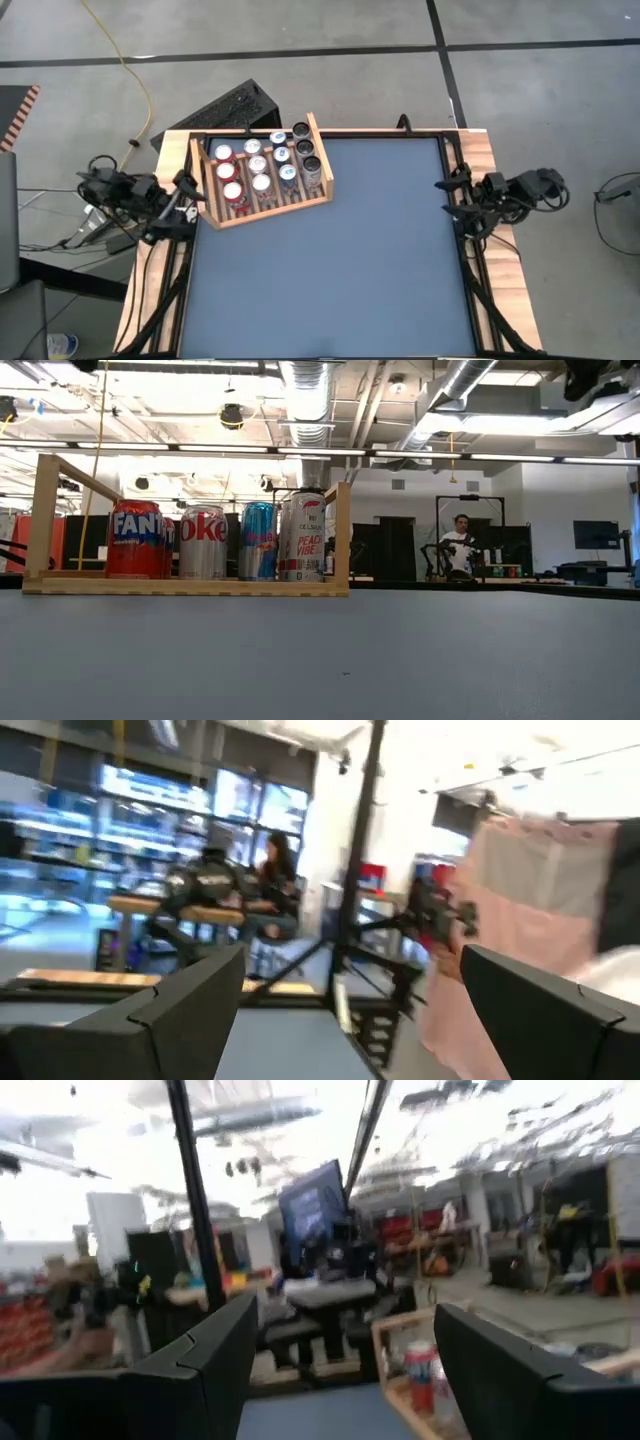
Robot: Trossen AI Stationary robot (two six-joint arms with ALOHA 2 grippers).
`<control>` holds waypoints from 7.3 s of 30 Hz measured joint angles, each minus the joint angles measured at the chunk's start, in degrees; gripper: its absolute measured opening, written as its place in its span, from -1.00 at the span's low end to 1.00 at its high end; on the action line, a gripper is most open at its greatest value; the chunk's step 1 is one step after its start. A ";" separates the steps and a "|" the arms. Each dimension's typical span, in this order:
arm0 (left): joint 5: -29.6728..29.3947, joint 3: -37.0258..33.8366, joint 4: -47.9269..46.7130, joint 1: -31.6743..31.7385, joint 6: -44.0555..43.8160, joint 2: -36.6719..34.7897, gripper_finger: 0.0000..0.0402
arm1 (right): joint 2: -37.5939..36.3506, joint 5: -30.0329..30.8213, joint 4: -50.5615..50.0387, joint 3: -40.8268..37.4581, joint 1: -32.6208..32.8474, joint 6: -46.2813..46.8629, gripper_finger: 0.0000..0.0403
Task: Place canned beverage on shelf
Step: Return to Home Position
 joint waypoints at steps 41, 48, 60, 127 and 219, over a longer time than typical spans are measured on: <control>8.74 -25.20 17.32 -0.09 0.42 1.21 0.78 | -0.43 -0.94 8.17 -17.01 0.00 -1.53 0.45; 4.71 -27.86 15.67 -0.07 0.79 0.81 0.78 | -0.43 1.09 7.80 -17.75 0.00 -1.49 0.45; 0.70 -27.91 15.00 -0.07 1.76 0.83 0.78 | 0.62 7.46 5.19 -21.71 0.01 1.74 0.45; -4.24 -28.11 11.77 -0.07 2.39 0.84 0.78 | 0.55 7.38 5.40 -21.92 0.00 2.60 0.45; -4.22 -28.13 11.77 -0.09 2.39 0.83 0.78 | 0.55 7.35 5.40 -21.92 0.00 2.60 0.45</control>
